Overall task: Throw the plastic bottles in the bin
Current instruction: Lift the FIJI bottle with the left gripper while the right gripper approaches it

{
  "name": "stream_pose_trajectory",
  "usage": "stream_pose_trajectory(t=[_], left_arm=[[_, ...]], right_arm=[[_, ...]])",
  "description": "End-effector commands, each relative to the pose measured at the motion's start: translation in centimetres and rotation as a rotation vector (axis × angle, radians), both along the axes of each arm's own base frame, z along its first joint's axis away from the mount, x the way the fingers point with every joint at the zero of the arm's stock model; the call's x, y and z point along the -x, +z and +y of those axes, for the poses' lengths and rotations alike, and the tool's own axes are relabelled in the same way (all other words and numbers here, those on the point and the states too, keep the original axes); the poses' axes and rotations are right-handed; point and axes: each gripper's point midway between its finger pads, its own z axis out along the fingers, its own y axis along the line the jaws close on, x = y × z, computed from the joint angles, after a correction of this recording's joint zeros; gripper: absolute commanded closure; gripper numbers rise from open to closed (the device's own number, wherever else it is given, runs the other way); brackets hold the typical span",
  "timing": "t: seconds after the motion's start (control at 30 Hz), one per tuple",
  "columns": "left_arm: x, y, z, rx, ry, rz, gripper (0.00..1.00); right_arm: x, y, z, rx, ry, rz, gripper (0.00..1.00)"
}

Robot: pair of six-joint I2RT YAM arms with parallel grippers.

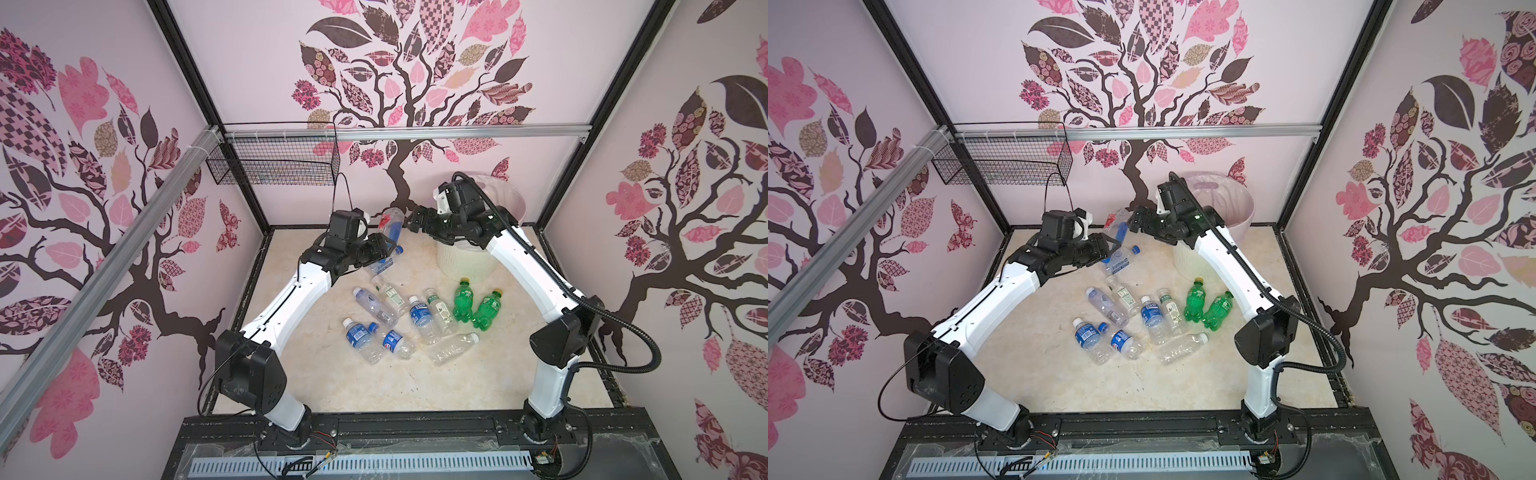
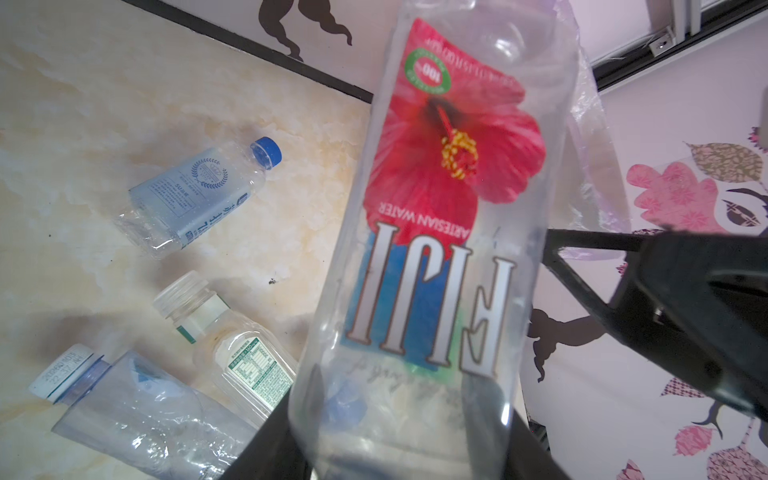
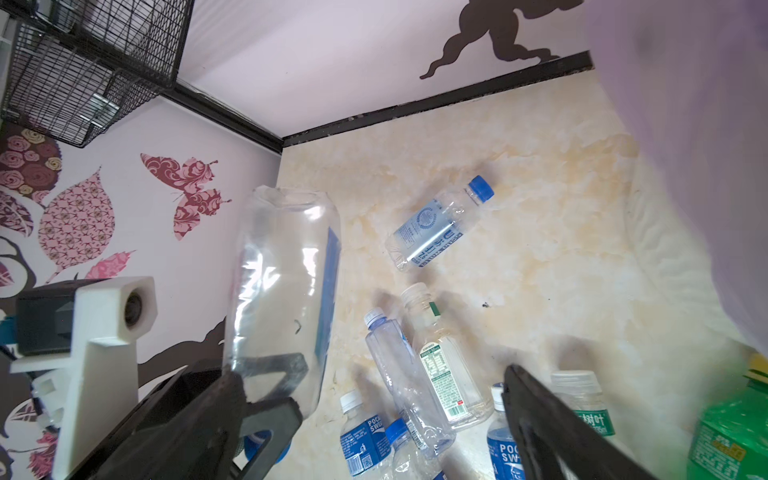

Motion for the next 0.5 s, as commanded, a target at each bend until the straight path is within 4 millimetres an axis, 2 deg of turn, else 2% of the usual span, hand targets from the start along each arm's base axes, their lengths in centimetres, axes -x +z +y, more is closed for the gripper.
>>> stream_pose_trajectory(t=[0.0, 0.2, 0.47], left_arm=[[1.5, 1.1, -0.5, 0.029, -0.015, -0.002, 0.49], [3.0, 1.2, -1.0, 0.04, -0.027, 0.005, 0.5], [4.6, 1.6, -2.2, 0.042, -0.063, 0.009, 0.49]], right_arm=[[2.0, 5.1, 0.4, -0.121, 0.05, -0.052, 0.03], [2.6, 5.6, 1.4, -0.183, 0.09, -0.033, 0.04], [2.8, 5.0, 2.2, -0.217, 0.111, 0.008, 0.09]])
